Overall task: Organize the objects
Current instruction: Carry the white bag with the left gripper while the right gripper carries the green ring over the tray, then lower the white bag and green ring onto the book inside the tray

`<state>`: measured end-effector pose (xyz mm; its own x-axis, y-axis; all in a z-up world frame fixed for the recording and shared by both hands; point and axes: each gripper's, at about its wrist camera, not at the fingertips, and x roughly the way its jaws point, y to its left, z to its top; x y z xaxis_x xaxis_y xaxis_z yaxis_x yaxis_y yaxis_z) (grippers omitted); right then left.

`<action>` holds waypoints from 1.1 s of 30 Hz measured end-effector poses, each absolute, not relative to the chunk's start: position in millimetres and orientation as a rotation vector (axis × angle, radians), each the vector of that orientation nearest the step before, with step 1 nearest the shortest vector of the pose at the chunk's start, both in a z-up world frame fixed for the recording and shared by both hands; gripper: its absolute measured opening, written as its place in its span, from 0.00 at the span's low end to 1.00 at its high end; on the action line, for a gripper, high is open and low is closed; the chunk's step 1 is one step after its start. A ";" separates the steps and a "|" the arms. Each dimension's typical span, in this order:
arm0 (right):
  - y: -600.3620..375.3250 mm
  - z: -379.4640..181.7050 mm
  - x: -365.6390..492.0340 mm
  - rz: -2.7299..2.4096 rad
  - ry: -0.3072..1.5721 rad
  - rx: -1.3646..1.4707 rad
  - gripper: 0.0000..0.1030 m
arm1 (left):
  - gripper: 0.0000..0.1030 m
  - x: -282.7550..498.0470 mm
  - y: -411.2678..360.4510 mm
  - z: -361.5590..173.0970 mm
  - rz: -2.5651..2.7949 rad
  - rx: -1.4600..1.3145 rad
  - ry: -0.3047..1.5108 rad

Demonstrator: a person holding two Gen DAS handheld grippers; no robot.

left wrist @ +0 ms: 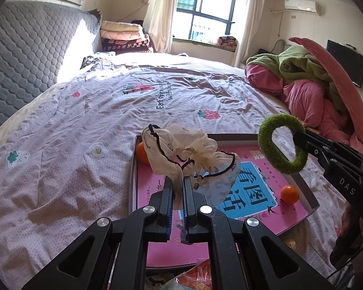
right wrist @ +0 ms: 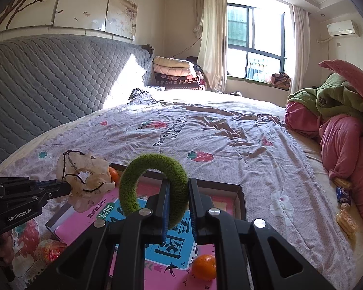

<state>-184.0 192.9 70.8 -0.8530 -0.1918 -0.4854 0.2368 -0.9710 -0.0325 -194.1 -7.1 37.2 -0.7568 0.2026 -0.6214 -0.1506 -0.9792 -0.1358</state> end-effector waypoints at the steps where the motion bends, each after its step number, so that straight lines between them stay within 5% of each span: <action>1: 192.7 69.4 -184.3 -2.822 0.135 0.731 0.14 | 0.06 -194.0 -6.5 36.4 2.778 -0.998 -0.111; 33: 183.7 22.2 -201.5 -2.747 0.169 0.969 0.14 | 0.07 -200.1 2.0 13.4 2.737 -1.087 -0.071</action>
